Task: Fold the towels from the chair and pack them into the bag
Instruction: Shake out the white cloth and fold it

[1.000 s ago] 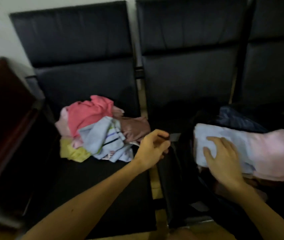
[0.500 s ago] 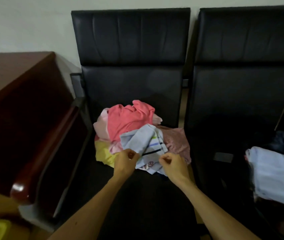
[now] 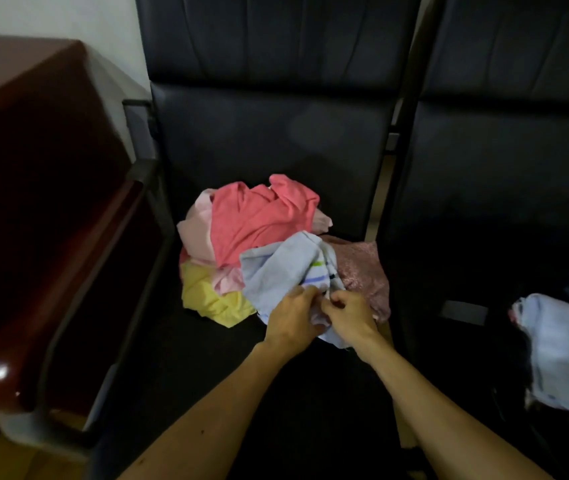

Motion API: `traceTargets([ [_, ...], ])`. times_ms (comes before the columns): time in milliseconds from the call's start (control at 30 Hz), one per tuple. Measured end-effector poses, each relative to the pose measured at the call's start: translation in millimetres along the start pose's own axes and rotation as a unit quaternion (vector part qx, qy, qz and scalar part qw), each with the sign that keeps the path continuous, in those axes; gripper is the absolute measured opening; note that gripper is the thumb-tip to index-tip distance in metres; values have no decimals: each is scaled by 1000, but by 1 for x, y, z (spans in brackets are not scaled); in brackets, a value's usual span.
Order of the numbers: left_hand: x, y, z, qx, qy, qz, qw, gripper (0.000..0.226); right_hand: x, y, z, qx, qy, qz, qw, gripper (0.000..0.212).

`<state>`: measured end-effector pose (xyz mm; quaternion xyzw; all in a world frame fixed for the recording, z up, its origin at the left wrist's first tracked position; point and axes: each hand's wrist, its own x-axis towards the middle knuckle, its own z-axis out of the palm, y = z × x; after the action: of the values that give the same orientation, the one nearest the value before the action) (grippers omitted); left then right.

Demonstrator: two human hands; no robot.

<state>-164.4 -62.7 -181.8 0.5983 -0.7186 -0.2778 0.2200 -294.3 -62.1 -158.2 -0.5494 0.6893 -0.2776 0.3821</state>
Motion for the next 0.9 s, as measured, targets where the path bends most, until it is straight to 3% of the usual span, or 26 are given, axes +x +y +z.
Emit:
traceTargets([
  [67,-12,11,-10,-17,30,-6,999,41,-9,-20,-10,43,-30,-22,998,26],
  [167,-23,32,-46,-69,111,-47,990,12,-25,-63,-27,70,-53,-73,994,29],
  [233,-33,58,-91,-123,169,-54,976,26,-50,-108,-54,90,-25,-122,988,26],
  [433,-78,176,-244,-161,282,136,936,26,-140,-229,-136,141,63,-290,944,26],
  [500,-102,221,-289,-173,292,211,917,19,-179,-256,-159,160,73,-331,927,23],
  [600,-144,276,-339,-168,282,290,899,13,-234,-279,-188,186,110,-365,906,39],
  [767,-205,333,-377,-92,279,327,898,15,-314,-305,-221,221,143,-449,854,42],
  [900,-248,363,-385,-86,250,349,899,22,-364,-323,-248,209,201,-487,824,19],
])
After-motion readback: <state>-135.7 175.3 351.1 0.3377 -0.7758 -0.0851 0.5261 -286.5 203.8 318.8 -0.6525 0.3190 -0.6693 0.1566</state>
